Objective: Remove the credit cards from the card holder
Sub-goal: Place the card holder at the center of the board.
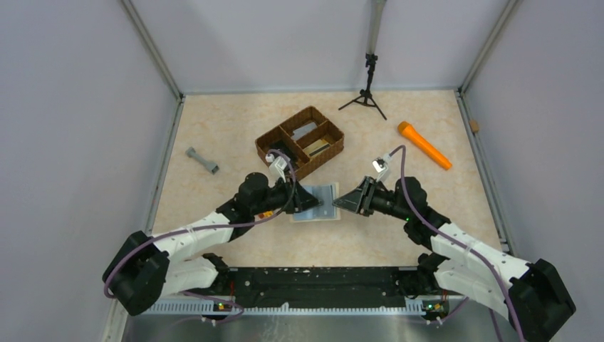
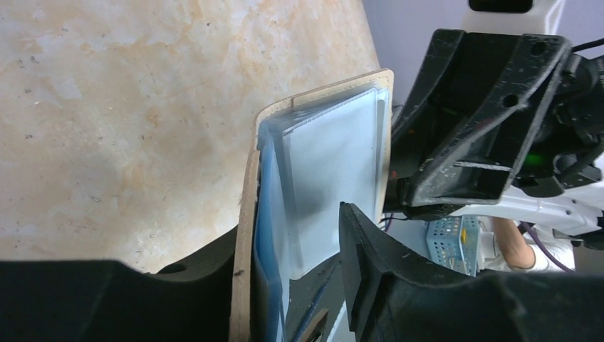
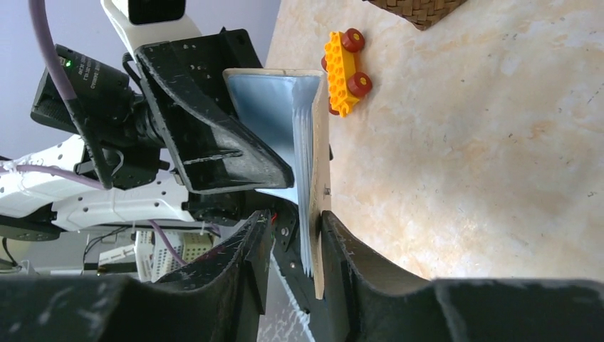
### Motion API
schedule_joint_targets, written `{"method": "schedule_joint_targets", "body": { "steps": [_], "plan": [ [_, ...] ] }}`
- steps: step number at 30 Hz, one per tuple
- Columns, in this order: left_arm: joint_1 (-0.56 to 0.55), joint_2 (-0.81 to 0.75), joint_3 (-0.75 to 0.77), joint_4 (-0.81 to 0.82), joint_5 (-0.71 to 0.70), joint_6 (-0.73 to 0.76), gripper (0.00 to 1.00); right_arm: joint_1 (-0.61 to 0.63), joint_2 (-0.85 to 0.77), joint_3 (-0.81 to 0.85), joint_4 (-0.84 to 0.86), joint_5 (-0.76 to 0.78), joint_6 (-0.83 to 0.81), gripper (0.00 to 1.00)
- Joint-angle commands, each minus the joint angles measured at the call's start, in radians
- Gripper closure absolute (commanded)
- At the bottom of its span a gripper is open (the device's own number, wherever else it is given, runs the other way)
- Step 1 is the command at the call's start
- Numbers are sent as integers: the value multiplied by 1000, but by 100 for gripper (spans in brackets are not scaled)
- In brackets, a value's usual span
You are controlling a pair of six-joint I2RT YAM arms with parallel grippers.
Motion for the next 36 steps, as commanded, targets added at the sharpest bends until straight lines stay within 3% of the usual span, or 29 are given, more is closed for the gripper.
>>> {"method": "schedule_joint_targets", "body": {
  "steps": [1,8,17,19,21,22,25,28,32,36],
  "plan": [
    [15,-55,-25,127,55,-13,100,0,-13,-8,38,13,8,67],
    [19,-69,-44,184,93,-39,100,-4,18,-17,108,-37,23,55],
    [25,-49,-37,229,124,-72,100,-4,70,-24,232,-112,42,55],
    [24,-38,-31,247,140,-81,100,-4,91,-24,243,-125,41,58],
    [24,-24,-28,267,157,-92,100,-4,111,-24,259,-134,47,70],
    [25,-18,-26,275,165,-96,94,-4,116,-23,259,-134,48,79],
    [33,-17,-27,264,176,-87,49,-9,107,-9,176,-107,39,100],
    [63,-58,-40,192,162,-68,18,-32,58,-9,111,-81,30,100],
    [100,-131,-39,32,131,-12,2,-54,20,-8,69,-88,36,100],
    [115,-186,-46,-58,125,10,1,-57,19,-19,90,-95,61,100]
  ]
}}
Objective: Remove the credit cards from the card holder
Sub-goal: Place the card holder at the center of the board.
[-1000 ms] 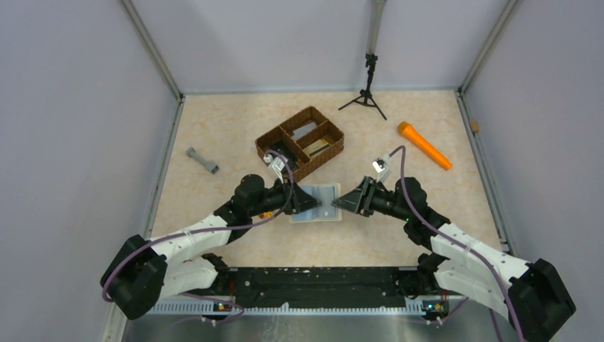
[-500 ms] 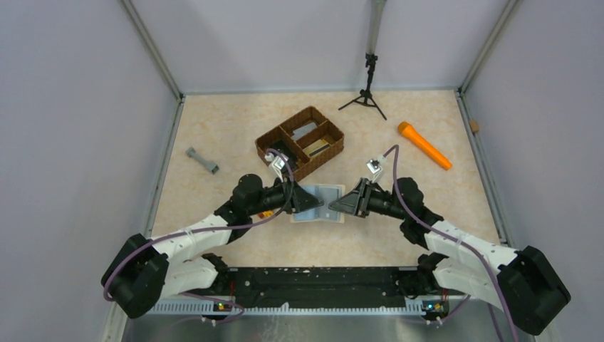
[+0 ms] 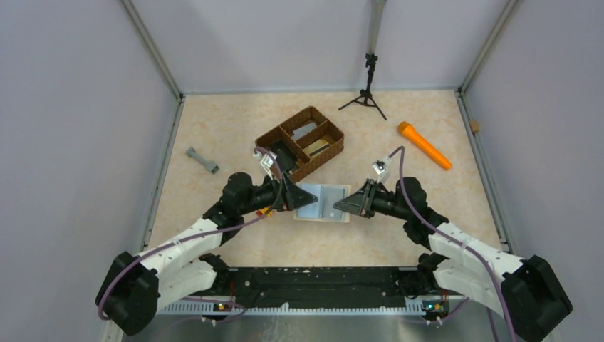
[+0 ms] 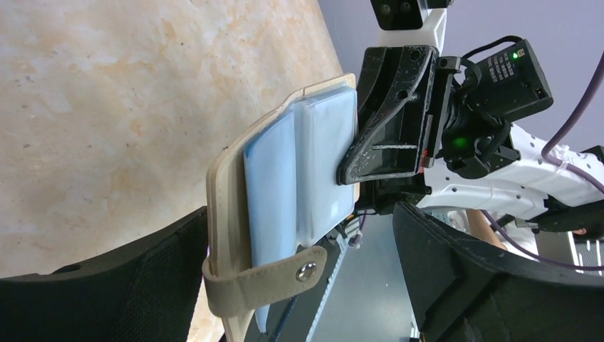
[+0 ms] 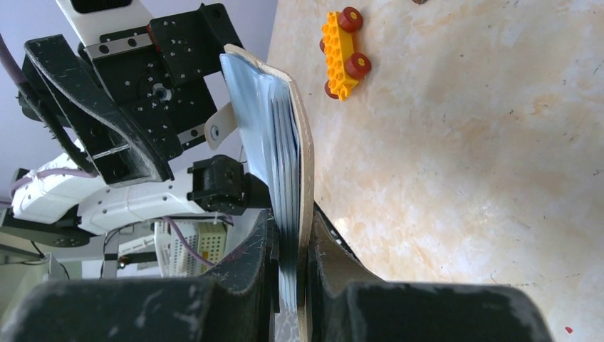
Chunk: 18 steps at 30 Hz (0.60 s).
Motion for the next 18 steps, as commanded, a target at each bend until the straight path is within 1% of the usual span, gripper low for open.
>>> {"method": "schedule_joint_targets", "body": {
  "steps": [1,3,5,9,12,13,15,18],
  "plan": [
    [13,-61,-4,-97,-11,53,1,-9,-20,13,62,-16,32,100],
    [15,-67,-13,-105,-9,54,1,-11,-16,2,104,-27,58,100],
    [15,-68,-40,-72,-1,37,1,-11,-14,-1,131,-35,76,100],
    [13,-40,-123,141,44,-66,1,-12,-14,-6,176,-34,106,100],
    [2,-9,-179,292,30,-138,1,-12,-14,-10,213,-29,131,100],
    [-10,-4,-197,366,7,-156,1,-12,-13,-10,219,-23,134,100],
    [-56,-6,-212,427,-73,-167,1,-12,-11,-10,222,-13,137,100],
    [-137,-22,-174,384,-192,-120,1,-12,-3,-7,214,-5,133,100]
  ]
}}
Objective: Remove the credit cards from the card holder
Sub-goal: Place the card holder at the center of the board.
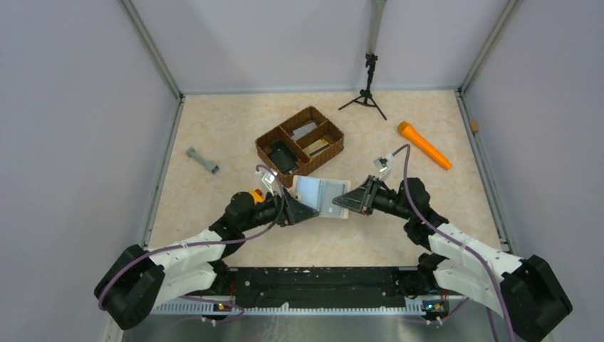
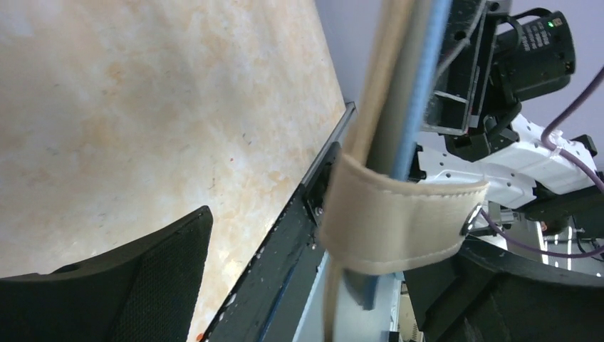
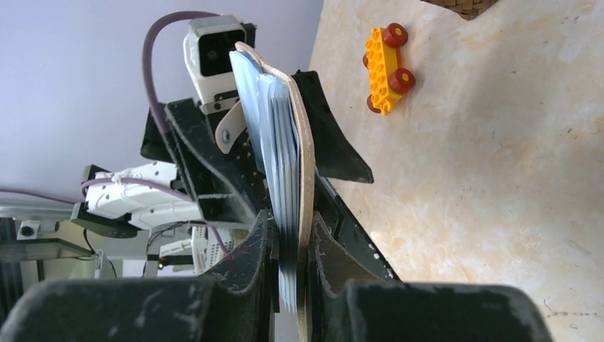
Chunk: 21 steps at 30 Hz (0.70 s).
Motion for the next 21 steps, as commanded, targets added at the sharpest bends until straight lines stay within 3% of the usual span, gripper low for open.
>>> {"method": "schedule_joint_targets", "body": {
  "steps": [1,7,10,14,21],
  "plan": [
    [-98,-24,48,122,-178,24,1,-6,0,6,86,12,17,100],
    [-162,-48,140,-73,-347,111,1,-5,4,4,66,37,12,100],
    [-202,-9,217,-235,-412,167,1,-5,5,10,58,47,6,100],
    [-230,45,295,-333,-462,202,3,-3,14,19,49,51,-1,100],
    [-261,138,393,-442,-480,253,20,-1,12,14,40,57,-1,100]
  ]
}}
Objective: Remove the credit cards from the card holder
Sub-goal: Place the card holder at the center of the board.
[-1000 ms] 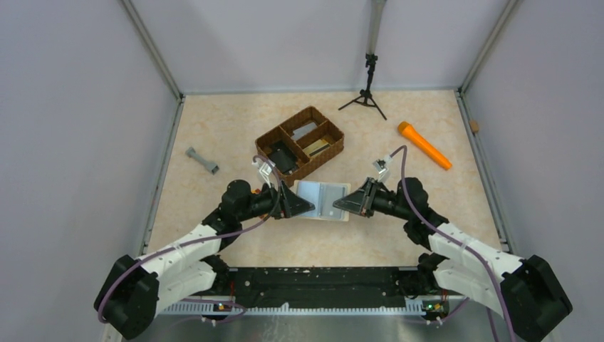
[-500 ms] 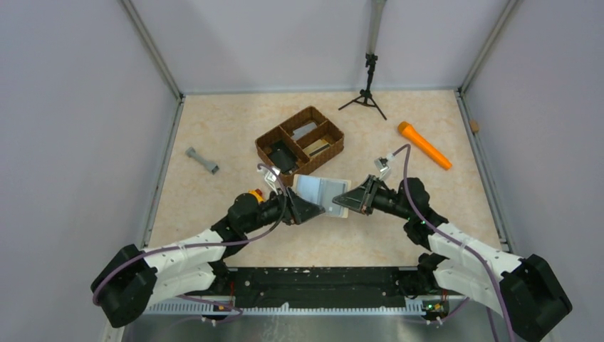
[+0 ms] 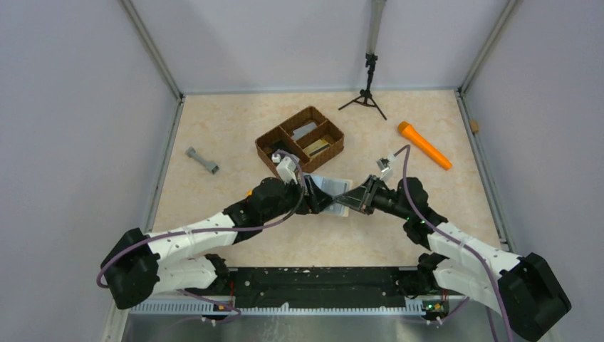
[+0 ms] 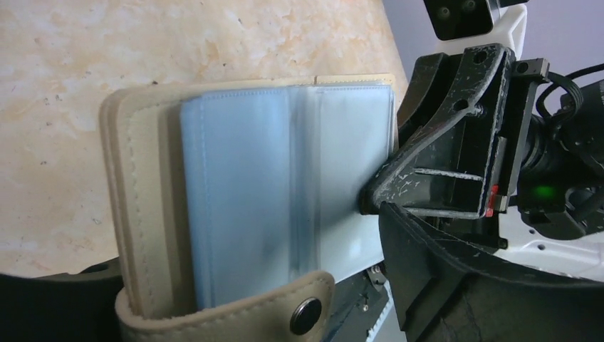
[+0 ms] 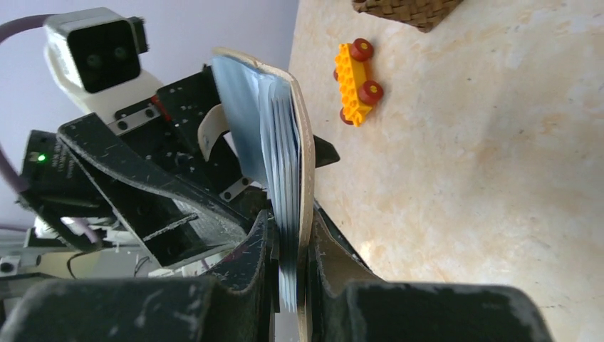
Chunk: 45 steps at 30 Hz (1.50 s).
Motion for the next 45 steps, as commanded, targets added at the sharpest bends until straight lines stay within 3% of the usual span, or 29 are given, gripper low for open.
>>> {"method": "schedule_joint_targets", "body": {
  "steps": [1,3,7,14,21,32,39,41,45],
  "plan": [
    [-15,43,64,-86,-32,64,23,-2,-7,15,61,3,-2,99],
    [-15,50,61,-87,-25,65,32,-1,-17,13,56,6,-2,88],
    [-14,26,29,-70,-35,51,60,-1,-49,6,48,22,-2,60],
    [-5,-23,-8,-45,-52,21,79,-1,-83,1,36,34,0,61],
    [17,-59,-43,1,13,-11,100,-1,-79,1,14,27,-5,53],
    [89,-109,-160,236,155,-111,100,-3,-53,-10,12,-12,-21,53],
    [106,-92,-165,304,205,-130,100,-1,37,15,48,-95,-44,38],
    [108,-83,-165,322,216,-136,100,-1,59,16,58,-108,-49,39],
    [111,-59,-165,345,236,-142,100,-1,71,-3,127,-120,-25,80]
  ]
}}
